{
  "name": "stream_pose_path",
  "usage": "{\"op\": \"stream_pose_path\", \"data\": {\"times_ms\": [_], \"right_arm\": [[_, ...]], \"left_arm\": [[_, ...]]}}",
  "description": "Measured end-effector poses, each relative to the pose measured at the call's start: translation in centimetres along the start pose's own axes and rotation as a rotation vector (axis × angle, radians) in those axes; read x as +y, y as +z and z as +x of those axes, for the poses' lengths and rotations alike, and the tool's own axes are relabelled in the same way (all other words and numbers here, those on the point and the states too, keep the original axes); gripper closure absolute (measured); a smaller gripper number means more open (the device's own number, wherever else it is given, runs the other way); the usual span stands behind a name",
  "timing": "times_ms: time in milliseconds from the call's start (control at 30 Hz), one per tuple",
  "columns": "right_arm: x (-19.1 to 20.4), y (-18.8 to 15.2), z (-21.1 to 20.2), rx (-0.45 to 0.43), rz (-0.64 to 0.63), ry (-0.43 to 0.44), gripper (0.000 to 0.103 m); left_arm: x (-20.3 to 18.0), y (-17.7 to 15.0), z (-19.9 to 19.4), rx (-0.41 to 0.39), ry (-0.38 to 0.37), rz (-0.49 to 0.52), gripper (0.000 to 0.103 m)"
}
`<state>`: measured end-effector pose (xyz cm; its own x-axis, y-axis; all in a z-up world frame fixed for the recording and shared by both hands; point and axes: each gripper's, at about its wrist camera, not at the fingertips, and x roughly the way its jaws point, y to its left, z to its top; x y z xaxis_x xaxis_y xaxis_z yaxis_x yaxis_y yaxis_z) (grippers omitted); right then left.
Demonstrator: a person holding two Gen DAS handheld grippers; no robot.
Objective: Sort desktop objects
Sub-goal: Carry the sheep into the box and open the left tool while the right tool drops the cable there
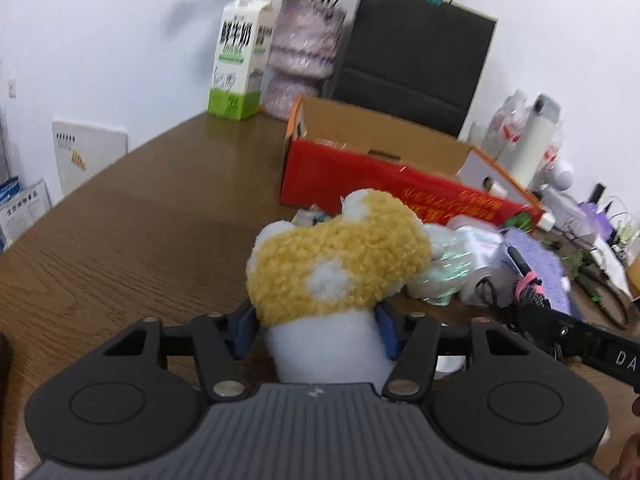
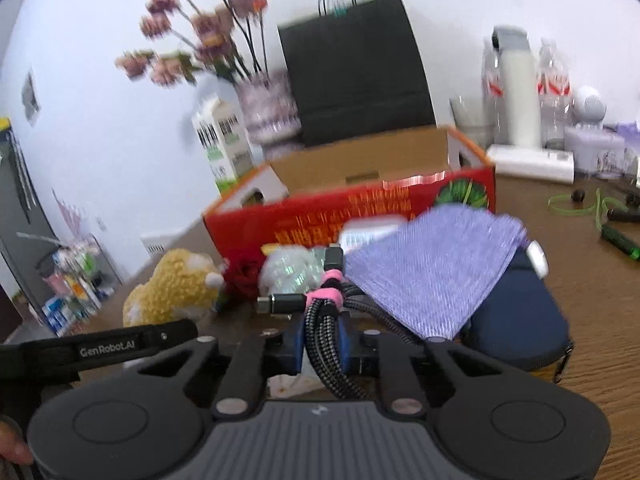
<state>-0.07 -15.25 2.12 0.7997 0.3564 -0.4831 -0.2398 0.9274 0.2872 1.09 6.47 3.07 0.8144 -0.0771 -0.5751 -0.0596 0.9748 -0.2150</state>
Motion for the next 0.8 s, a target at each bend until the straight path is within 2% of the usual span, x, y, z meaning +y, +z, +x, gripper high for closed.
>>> {"op": "stream_pose_path", "data": {"times_ms": [167, 233, 333, 400, 500, 600, 700, 800], "right_arm": [[-0.3, 1.3, -3.8, -0.065, 0.024, 0.046, 0.088], [-1.0, 2.3, -5.2, -0.063, 0.086, 0.133, 0.088], [-3.2, 4.5, -6.9, -0.070, 0.251, 0.331, 0.088], [-3.6, 6.1, -8.1, -0.108, 0.266, 0.371, 0.088], [-3.3, 9.1, -8.6, -0.157, 0.168, 0.331, 0.088], [-3.3, 12.9, -6.8, -0.167, 0.067, 0.284, 0.088], [-4.1, 16.7, -3.0, -0.156, 0.038, 0.263, 0.088], [-4.4, 20.0, 2.2, -0.115, -0.031, 0.154, 0.088]], "left_arm": [[-0.5, 1.8, -3.4, -0.078, -0.056, 0.011, 0.044], [-0.7, 3.0, -4.2, -0.108, -0.068, 0.022, 0.044], [-0.8, 5.1, -4.5, -0.135, -0.075, 0.030, 0.044], [-1.0, 6.9, -4.6, -0.167, -0.066, 0.045, 0.044], [-1.6, 10.2, -3.7, -0.188, -0.066, 0.083, 0.044], [-2.0, 13.9, -1.2, -0.151, -0.094, 0.088, 0.044], [-2.8, 17.9, 2.9, -0.102, -0.099, 0.103, 0.044], [-4.0, 21.0, 7.7, -0.069, -0.090, 0.103, 0.043]]}}
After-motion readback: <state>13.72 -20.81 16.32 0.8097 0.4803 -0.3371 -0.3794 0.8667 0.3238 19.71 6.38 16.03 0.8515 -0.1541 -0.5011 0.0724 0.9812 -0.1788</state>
